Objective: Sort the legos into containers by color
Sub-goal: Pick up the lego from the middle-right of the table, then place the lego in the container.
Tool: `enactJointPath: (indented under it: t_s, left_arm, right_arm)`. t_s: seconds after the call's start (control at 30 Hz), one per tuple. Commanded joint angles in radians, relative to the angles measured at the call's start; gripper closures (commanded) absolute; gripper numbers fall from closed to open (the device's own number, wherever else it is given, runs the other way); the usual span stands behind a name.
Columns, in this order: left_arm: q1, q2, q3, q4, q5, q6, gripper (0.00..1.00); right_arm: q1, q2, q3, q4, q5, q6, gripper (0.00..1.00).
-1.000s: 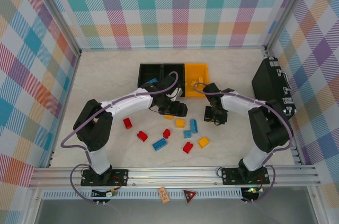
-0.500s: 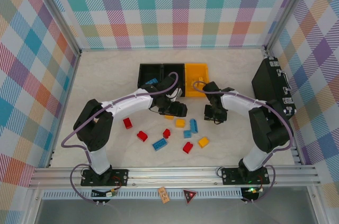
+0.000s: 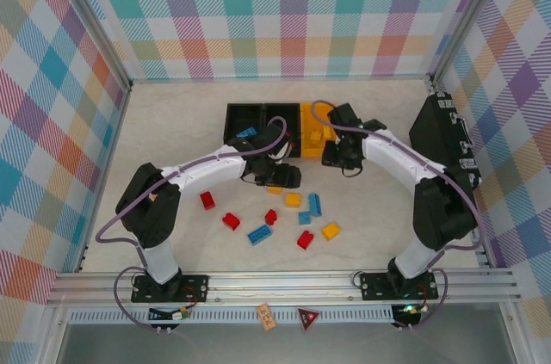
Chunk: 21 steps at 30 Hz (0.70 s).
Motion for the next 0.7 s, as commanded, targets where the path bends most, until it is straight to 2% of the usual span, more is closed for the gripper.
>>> enactJointPath:
  t_s: [0.0,0.37,0.67]
  left_arm:
    - [-0.006,-0.058,-0.016,0.004,-0.034,-0.022,0.29]
    - [-0.005,-0.135,-0.072,-0.005,-0.085,-0.036,0.29]
    - [-0.003,-0.169,-0.099,-0.005,-0.101,-0.043,0.29]
  right_arm:
    - [-0.011,0.084,0.108,-0.015,-0.055,-0.043,0.65]
    - [-0.076,0.369,0.491,-0.067,-0.165,-0.044,0.66]
    - [-0.103,0.578,0.769,-0.196,-0.158,-0.022,0.63]
